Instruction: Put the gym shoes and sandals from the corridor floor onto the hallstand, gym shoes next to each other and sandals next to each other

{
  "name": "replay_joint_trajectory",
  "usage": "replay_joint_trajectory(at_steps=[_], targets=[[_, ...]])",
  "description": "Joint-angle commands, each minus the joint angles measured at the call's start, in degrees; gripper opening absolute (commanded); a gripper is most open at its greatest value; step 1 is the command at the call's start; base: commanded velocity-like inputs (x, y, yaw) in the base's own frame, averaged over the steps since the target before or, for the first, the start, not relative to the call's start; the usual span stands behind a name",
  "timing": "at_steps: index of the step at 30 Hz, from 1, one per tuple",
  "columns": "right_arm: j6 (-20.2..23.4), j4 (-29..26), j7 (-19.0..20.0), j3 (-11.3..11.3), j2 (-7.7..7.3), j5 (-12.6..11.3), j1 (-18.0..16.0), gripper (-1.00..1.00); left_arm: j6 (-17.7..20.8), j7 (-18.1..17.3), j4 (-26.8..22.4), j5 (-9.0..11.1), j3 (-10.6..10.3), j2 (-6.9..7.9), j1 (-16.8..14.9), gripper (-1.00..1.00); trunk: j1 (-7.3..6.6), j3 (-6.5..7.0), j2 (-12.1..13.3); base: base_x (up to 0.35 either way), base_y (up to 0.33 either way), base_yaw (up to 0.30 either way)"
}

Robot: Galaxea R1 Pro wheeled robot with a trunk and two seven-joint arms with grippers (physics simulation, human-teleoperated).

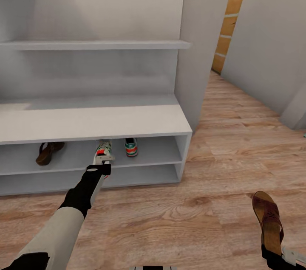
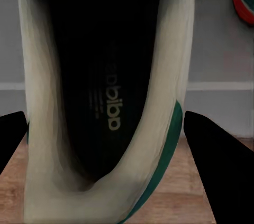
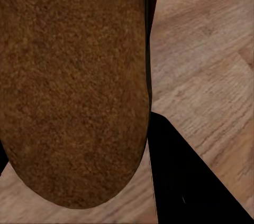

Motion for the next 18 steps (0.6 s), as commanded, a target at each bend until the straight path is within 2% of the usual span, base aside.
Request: replay_joint_trajectory(at_steps=[1, 8, 14, 18], targets=[[-0.19, 0.06, -0.09, 0.11, -0.02, -0.73, -0.05, -1.00, 0.36, -0.15, -0.11, -0.55, 0.22, -0.08, -0.01, -1.00, 0.01, -0.05, -0.02, 0.229, -0.162, 0.000], [-0.19, 0.06, -0.13, 0.11, -0.02, -0.73, -0.05, -1.00, 0.37, -0.15, -0.11, -0.55, 0.22, -0.01, 0.00, -1.00, 0.01, -0.05, -0.02, 0.063, -0.036, 0.000], [-0.19, 0.06, -0.11, 0.11, -0.02, -0.73, -0.02, -1.00, 0.37, -0.15, -0.04, -0.55, 0.22, -0.08, 0.00, -1.00, 0.01, -0.05, -0.02, 0.271, 0.000, 0.000], [-0.19, 0.06, -0.09, 0.11, -0.02, -0.73, -0.01, -1.00, 0.35, -0.15, -0.04, -0.55, 0.22, -0.09, 0.01, -1.00, 0.01, -0.05, -0.02, 0.085, 0.000, 0.000]])
